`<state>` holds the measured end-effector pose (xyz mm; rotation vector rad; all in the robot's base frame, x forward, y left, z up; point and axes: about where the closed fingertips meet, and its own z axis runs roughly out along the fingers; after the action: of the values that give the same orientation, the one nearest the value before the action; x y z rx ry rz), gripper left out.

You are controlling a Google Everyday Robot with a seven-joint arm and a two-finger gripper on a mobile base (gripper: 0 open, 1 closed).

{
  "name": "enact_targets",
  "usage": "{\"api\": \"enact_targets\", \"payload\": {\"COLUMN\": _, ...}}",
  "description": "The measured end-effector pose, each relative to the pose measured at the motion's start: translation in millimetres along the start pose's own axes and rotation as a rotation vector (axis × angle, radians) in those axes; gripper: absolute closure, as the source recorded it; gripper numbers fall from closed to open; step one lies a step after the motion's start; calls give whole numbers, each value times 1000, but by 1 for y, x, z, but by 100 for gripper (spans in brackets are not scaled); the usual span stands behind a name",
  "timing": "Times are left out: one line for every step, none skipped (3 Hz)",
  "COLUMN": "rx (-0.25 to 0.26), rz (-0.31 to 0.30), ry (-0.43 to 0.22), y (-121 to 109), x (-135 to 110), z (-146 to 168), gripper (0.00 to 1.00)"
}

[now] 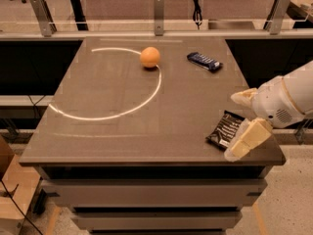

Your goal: Move rxbar chocolate near orange

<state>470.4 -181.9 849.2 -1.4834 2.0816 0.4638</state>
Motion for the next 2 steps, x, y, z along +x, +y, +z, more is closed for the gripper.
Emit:
{"api": "enact_targets", "payload": {"rx": -14, "rz": 29, "ry": -2, "y": -2, "x": 11, "z": 19, "gripper": 0}}
{"api": "enact_targets", "payload": {"rx": -27, "rz": 61, "ry": 14, "y": -3, "x": 24, "z": 31, "gripper": 2}}
